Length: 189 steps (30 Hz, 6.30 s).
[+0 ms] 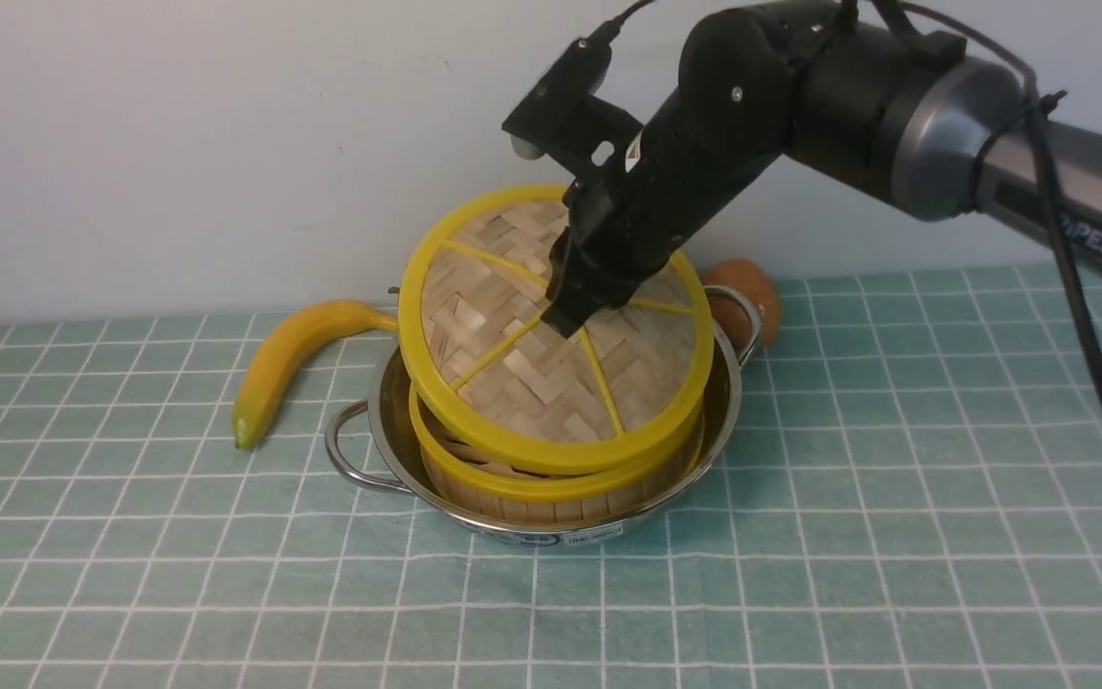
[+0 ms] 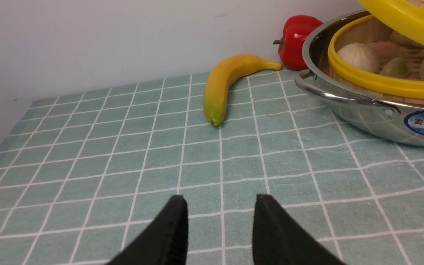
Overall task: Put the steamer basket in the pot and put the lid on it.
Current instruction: Use the right arm to place the steamer lid on the steamer
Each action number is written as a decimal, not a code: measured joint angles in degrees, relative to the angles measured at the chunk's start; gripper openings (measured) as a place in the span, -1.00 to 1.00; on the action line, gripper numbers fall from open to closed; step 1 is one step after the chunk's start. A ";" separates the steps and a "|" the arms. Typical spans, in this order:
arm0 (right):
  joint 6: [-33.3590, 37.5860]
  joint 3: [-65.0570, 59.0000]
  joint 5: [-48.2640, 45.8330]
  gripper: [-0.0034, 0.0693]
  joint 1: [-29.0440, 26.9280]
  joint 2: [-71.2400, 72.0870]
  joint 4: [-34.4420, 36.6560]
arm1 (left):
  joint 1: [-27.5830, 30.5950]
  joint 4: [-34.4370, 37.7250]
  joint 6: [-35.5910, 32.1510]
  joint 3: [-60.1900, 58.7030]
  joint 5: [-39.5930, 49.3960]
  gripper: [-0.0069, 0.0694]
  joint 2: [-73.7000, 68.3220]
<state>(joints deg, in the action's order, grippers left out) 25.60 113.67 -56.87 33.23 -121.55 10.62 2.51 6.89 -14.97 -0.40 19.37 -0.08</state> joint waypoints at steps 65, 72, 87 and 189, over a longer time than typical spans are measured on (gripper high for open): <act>3.27 1.30 -0.32 -0.51 0.00 -2.80 0.67 | 0.00 0.00 0.00 0.00 0.00 -0.18 0.00; 3.40 1.30 0.94 -0.51 0.00 -2.80 0.67 | 0.00 0.00 0.00 0.00 0.00 -0.18 0.00; 4.59 1.30 1.63 -0.51 0.00 -2.63 1.71 | 0.00 0.00 0.00 0.00 0.00 -0.18 0.00; 5.62 1.33 3.27 -0.51 0.00 -5.80 2.78 | 0.00 0.00 0.00 0.00 0.00 -0.18 0.00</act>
<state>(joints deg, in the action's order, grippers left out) 31.22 115.00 -53.60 33.23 -127.35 13.40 2.51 6.89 -14.97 -0.40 19.37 -0.08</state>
